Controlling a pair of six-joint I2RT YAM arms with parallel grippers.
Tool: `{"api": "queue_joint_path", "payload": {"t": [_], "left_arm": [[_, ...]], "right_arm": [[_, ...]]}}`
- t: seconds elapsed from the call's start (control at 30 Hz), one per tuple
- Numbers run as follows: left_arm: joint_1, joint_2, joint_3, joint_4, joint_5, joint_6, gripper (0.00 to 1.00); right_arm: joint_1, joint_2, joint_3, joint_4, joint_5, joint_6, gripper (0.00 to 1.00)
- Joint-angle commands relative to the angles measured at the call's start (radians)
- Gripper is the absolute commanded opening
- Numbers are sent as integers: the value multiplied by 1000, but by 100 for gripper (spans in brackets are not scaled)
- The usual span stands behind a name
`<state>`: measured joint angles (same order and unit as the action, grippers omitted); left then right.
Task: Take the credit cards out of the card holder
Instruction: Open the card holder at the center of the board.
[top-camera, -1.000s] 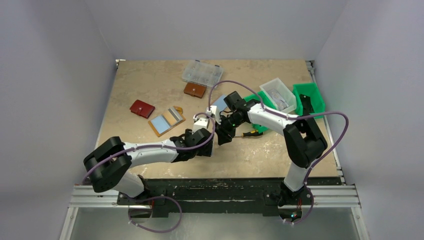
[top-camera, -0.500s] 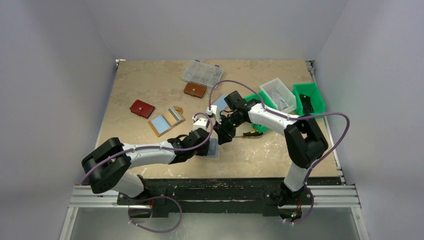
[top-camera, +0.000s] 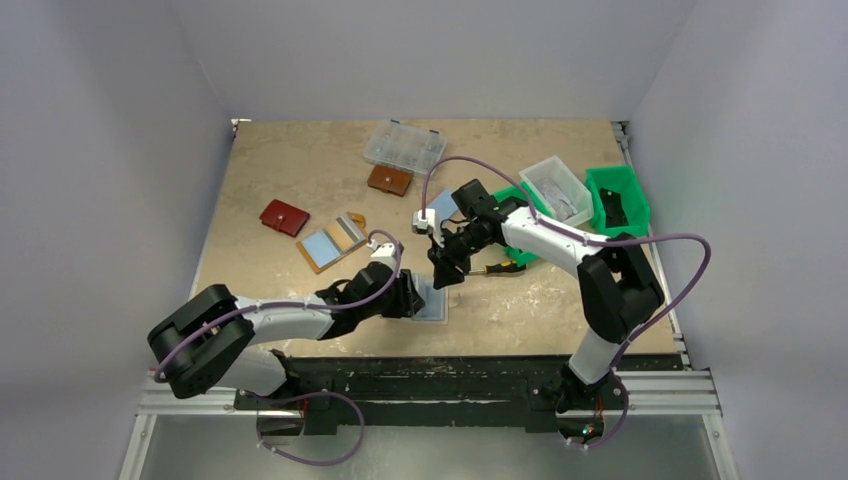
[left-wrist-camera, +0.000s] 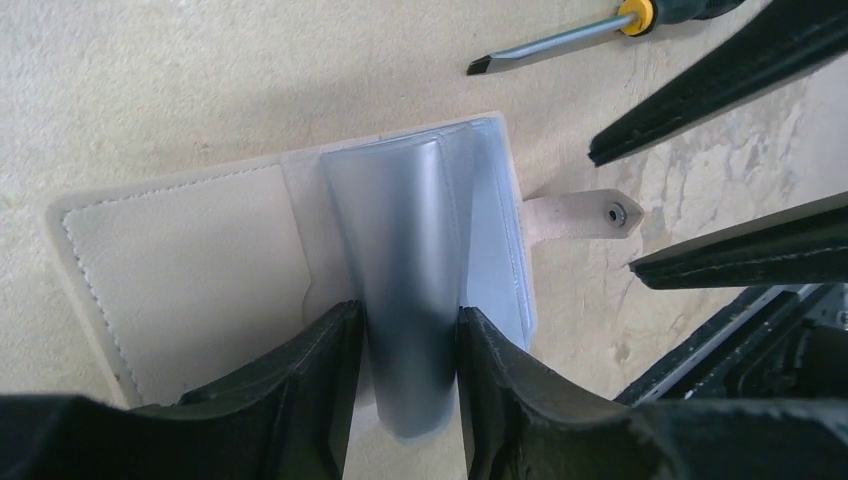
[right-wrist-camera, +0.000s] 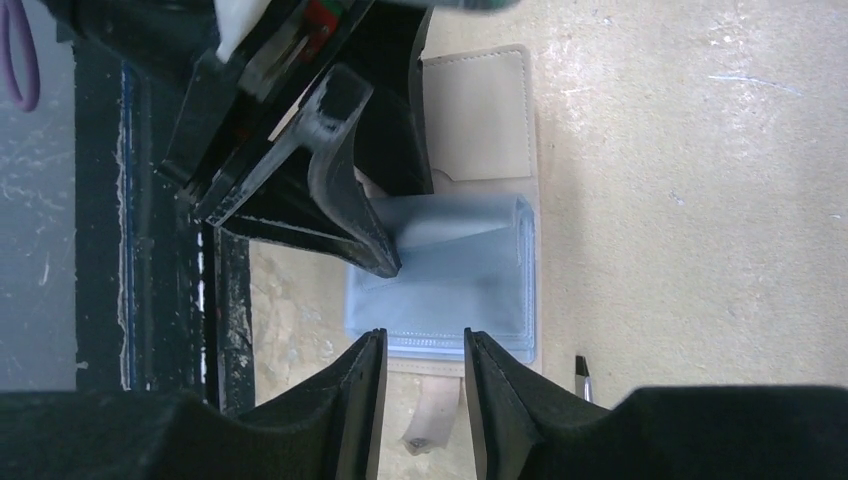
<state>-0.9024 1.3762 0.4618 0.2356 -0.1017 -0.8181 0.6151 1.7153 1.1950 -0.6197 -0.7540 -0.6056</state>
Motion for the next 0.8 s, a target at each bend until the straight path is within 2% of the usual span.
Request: {"api": "queue_joint_path", "payload": {"t": [0.0,0.2,0.4,0.77], "left_arm": [[39,-51,-59,117,58,-87,43],[61,-135,-102,71,14,-122,43],[67,-195,-102,-37,-51,-105,43],[69,-244,-46,-363,-250,-65,43]], "right_arm": [[0,21,-3,30,-52,35,39],[1,76,-5,71,-28,98,32],[9,109,-5,93,-4,129,30],[14,128,3,88,5,131,31]]}}
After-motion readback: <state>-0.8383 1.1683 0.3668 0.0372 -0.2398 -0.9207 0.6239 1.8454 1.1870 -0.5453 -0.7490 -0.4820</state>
